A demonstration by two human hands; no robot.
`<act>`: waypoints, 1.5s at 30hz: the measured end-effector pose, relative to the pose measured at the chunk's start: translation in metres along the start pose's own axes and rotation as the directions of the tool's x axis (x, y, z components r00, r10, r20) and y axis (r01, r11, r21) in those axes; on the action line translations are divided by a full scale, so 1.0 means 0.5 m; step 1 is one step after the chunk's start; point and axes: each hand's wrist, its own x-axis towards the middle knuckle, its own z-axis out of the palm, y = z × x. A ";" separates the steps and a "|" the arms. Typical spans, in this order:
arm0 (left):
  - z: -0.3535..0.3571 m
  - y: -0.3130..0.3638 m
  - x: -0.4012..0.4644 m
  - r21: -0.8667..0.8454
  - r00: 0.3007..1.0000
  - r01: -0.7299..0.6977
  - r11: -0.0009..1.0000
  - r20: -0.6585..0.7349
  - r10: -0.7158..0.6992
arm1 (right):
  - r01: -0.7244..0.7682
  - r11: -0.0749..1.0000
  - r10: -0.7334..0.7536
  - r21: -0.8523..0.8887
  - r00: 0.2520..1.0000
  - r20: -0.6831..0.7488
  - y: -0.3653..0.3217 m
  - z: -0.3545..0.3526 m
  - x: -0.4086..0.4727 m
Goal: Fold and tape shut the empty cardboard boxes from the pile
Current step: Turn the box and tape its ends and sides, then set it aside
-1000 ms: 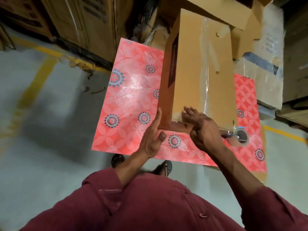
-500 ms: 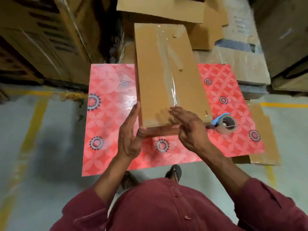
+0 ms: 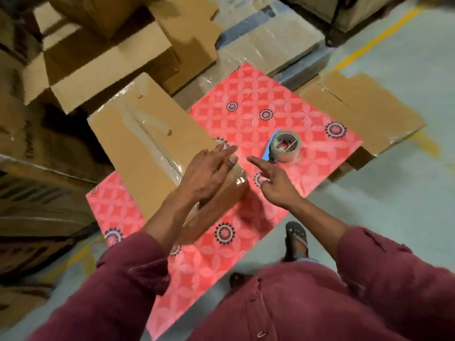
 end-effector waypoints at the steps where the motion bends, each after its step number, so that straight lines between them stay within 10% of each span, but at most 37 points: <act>1: 0.007 -0.008 0.009 0.061 0.999 0.029 0.998 0.044 -0.032 | 0.014 0.999 -0.014 0.034 1.000 0.005 0.008 0.015 0.004; 7: 0.030 -0.055 0.015 0.044 0.997 0.033 0.998 0.061 -0.036 | 0.008 0.979 0.006 0.205 0.998 -0.067 0.032 0.100 -0.007; 24: 0.057 -0.078 0.009 0.029 0.996 -0.092 0.995 -0.012 0.092 | -0.042 0.995 0.003 -0.089 0.916 -0.400 0.011 0.312 -0.047; 33: 0.048 -0.074 0.012 0.017 0.995 -0.097 0.995 0.025 0.097 | -0.025 0.946 -0.038 -0.323 0.982 -0.186 0.076 0.272 -0.131; 40: 0.050 -0.070 0.012 0.009 0.995 -0.097 0.995 0.021 0.096 | -0.147 0.985 0.114 -0.087 0.944 -0.310 0.055 0.239 -0.045; 45: 0.043 -0.077 0.009 -0.025 0.995 -0.085 0.996 0.041 0.086 | -0.187 0.956 0.103 -0.225 0.934 -0.341 0.061 0.301 -0.044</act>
